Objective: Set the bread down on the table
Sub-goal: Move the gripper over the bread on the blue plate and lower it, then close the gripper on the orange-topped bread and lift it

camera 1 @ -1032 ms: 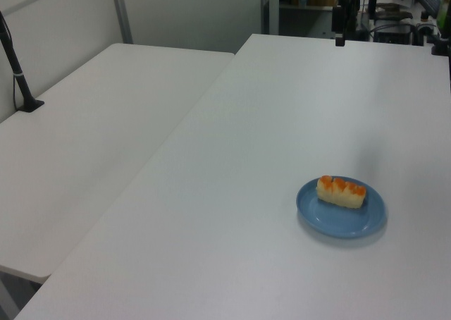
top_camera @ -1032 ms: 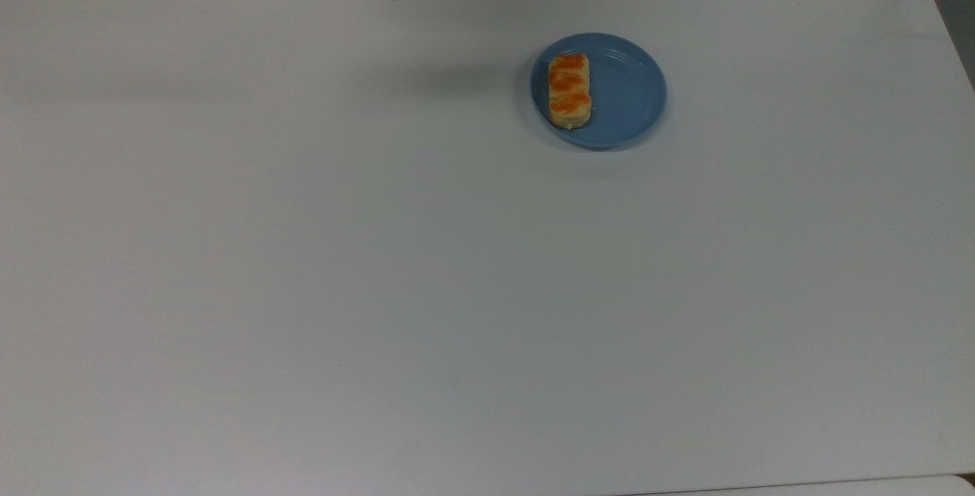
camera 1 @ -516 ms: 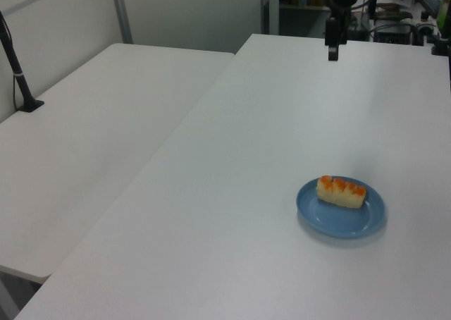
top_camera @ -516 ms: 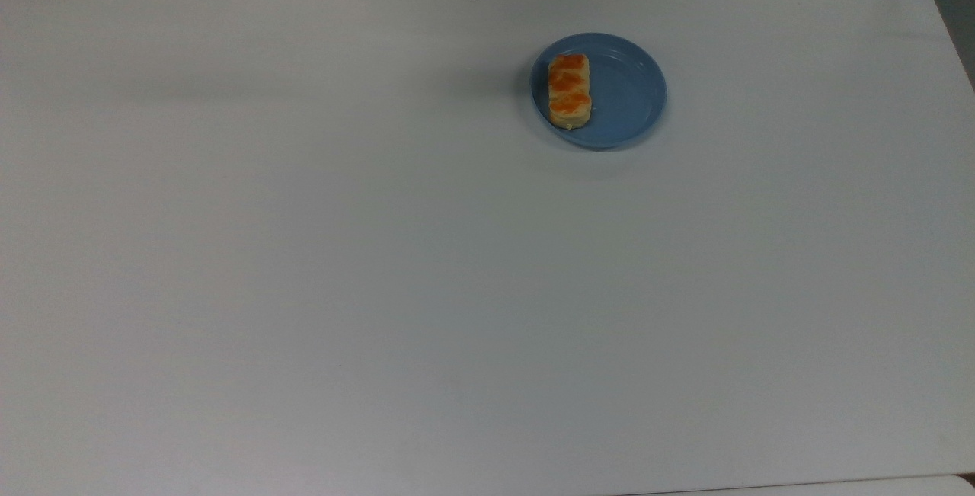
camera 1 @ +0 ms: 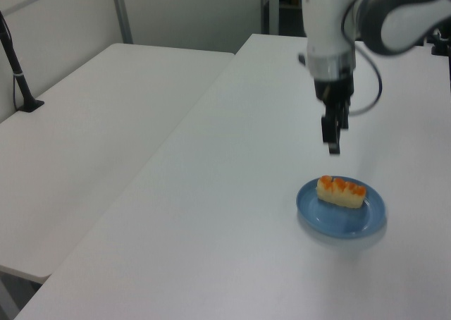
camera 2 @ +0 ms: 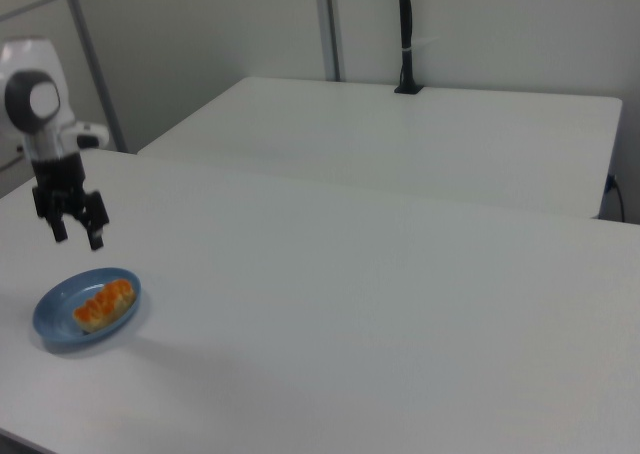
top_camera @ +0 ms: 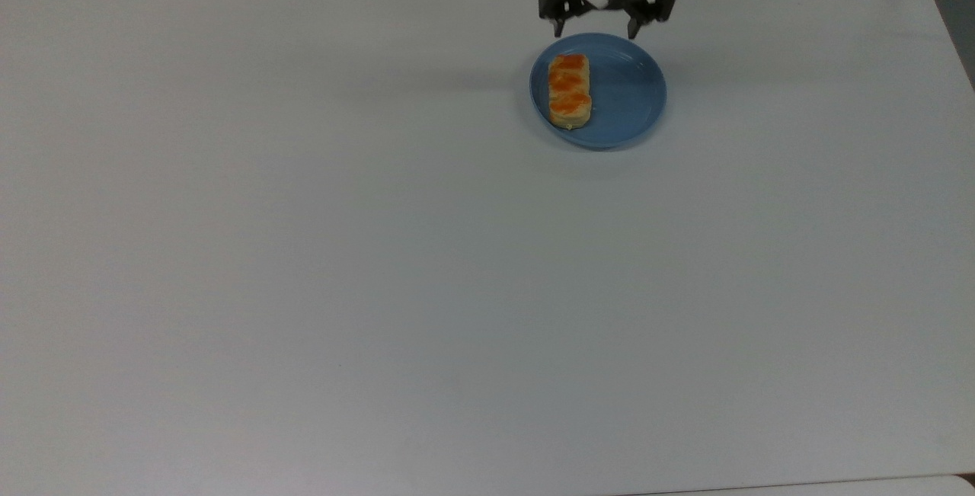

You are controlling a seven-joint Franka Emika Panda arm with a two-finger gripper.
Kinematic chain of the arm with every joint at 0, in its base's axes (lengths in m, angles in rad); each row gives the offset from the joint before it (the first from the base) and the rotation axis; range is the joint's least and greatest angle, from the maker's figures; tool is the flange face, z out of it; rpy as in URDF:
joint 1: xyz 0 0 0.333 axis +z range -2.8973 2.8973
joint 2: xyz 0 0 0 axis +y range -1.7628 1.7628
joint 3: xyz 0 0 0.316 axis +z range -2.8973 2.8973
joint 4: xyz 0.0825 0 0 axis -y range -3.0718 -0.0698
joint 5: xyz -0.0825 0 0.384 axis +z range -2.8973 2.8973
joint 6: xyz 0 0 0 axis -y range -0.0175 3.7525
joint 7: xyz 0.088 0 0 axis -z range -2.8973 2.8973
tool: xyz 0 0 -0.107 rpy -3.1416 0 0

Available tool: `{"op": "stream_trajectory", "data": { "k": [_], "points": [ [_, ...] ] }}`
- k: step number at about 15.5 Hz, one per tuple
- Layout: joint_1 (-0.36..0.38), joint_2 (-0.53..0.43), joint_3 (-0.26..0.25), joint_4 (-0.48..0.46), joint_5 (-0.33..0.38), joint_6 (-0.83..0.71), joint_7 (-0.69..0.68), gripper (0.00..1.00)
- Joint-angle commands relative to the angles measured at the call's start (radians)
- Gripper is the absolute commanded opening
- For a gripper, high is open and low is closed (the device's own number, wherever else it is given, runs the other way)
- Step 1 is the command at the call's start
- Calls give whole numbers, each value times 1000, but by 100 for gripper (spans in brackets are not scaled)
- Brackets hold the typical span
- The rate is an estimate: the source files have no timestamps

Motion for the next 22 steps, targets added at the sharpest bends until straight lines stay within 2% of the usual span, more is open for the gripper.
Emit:
{"op": "stream_trajectory", "data": {
  "k": [1,4,6,8,11,13,18,22],
  "points": [
    [27,69,-17,-41,-6,73,36,100],
    [39,136,-19,-45,-33,104,36,97],
    [40,167,-17,-53,-50,130,36,91],
    [40,181,-17,-61,-65,139,33,76],
    [43,196,-17,-62,-72,142,25,49],
    [45,196,-17,-59,-72,142,13,38],
    [34,167,-17,0,-67,80,-89,36],
    [-12,179,-19,135,-52,52,-114,36]
  ]
}}
